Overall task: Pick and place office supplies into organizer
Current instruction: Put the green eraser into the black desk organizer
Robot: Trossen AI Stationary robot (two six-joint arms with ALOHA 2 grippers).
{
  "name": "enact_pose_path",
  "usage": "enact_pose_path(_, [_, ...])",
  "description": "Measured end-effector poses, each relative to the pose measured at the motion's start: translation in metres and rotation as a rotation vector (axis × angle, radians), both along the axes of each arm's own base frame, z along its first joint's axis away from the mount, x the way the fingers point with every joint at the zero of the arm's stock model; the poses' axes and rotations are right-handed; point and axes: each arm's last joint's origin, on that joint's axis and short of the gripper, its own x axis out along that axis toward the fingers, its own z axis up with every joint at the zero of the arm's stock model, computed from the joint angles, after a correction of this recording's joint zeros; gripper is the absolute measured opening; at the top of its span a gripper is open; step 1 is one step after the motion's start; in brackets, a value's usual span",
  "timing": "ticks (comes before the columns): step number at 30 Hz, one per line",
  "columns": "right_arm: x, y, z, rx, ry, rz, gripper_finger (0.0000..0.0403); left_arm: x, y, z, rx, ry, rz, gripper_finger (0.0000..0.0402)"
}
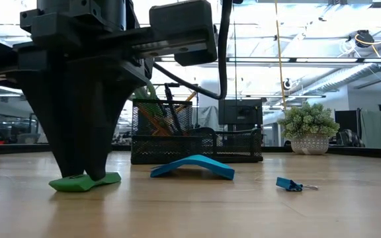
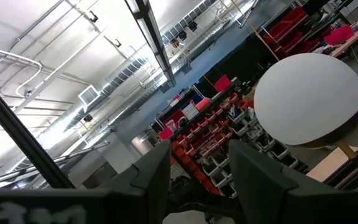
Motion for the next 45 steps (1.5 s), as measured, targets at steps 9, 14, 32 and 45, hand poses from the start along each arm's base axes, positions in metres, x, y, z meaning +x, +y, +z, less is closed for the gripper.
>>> enact_pose_path(9, [0.000,0.000,0.000,0.000,0.000,0.000,0.0151,0.000,0.000,0.000,0.001,-0.004,-0.003,0.0006])
enact_pose_path(14, [0.000,0.000,0.000,0.000,0.000,0.000,0.0151,0.000,0.000,0.000,-0.002,-0.005,-0.008,0.0033])
enact_pose_path(32, [0.000,0.000,0.000,0.000,0.001,0.000,0.0151,-0.002,0.009,-0.001,0.009,0.076,-0.022,0.0162])
enact_pose_path(45, [0.000,0.000,0.000,0.000,0.003,0.000,0.0151,-0.002,0.010,-0.001,0.017,0.072,-0.036,0.0097])
